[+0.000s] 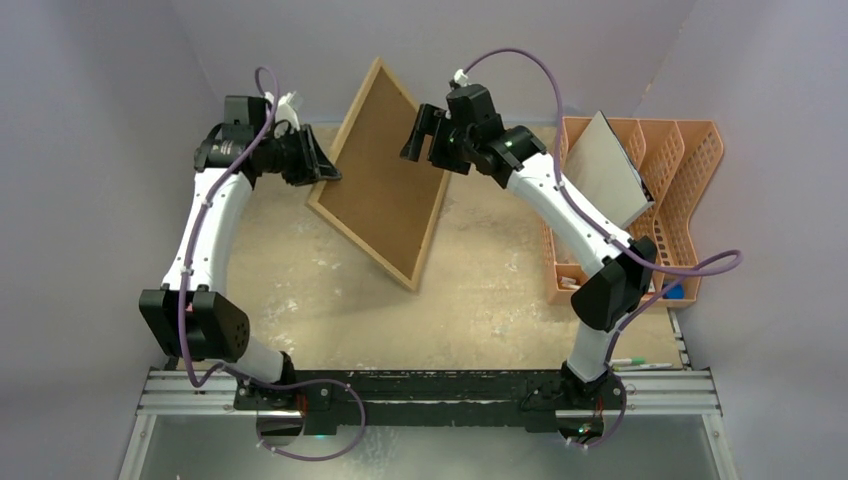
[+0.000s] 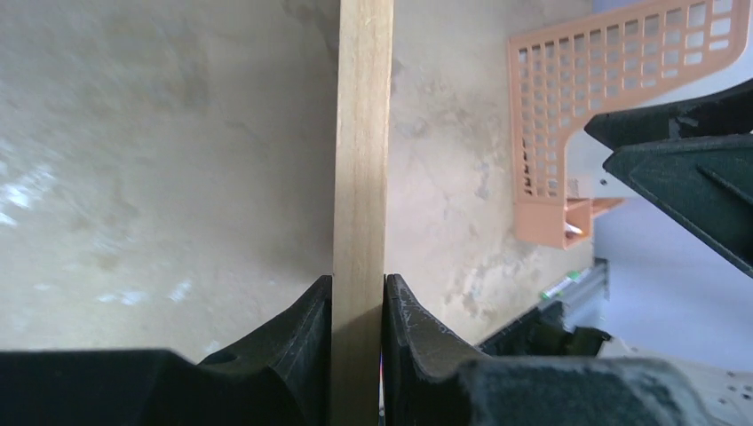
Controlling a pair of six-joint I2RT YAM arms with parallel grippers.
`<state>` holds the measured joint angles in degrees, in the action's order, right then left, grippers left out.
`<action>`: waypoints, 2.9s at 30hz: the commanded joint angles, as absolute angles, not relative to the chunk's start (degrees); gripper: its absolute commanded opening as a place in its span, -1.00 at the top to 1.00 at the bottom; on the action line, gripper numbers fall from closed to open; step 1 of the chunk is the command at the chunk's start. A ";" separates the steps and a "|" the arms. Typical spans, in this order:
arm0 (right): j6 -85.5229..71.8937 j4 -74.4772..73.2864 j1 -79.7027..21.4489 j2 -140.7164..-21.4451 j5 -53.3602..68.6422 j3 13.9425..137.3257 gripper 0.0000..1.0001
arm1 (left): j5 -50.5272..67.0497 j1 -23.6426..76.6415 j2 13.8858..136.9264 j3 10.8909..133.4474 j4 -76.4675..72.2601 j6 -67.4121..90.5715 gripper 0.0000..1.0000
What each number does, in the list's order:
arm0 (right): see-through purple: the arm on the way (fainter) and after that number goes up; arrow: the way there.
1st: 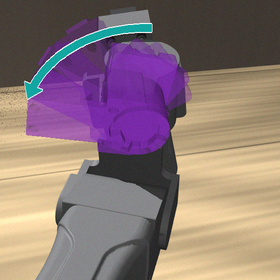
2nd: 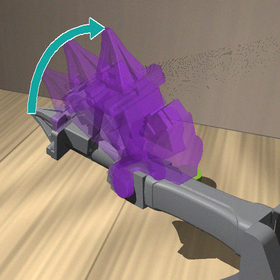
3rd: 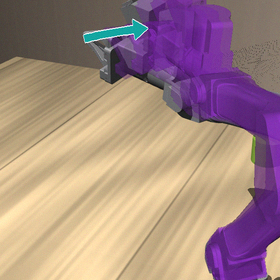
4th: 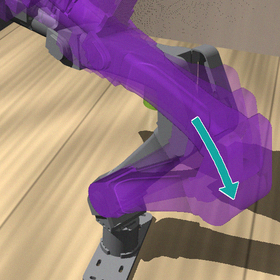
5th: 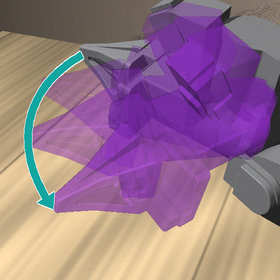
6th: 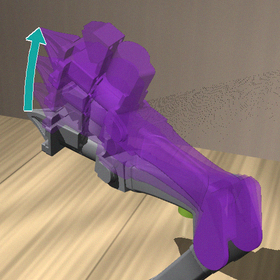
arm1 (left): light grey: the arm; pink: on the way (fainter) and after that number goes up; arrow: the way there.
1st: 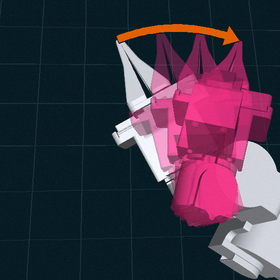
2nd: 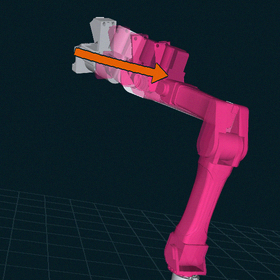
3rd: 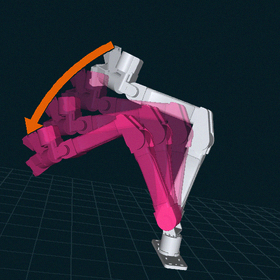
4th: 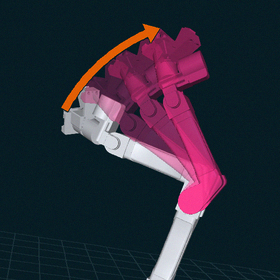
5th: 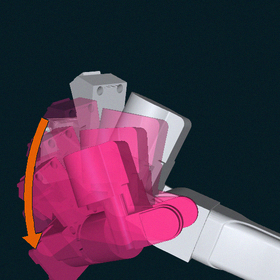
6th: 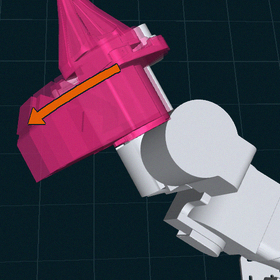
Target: Put the photo into the frame
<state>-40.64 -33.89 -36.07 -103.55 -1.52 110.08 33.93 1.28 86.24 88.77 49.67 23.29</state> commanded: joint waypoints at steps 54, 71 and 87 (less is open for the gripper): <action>-48.51 -32.22 -29.20 -116.70 -4.69 129.57 -0.90 | 21.35 25.22 91.57 109.67 54.34 4.90 0.69; -50.63 -28.35 -24.77 -106.20 4.18 114.68 -0.39 | 41.86 25.22 84.66 102.37 38.54 6.19 -0.60; -37.28 -7.05 -16.89 -87.71 19.82 78.71 0.07 | 12.47 21.42 84.22 86.93 33.27 25.99 -0.56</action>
<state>-43.05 -17.56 -17.17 -91.98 11.79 84.88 23.03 24.67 84.12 92.62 33.47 19.09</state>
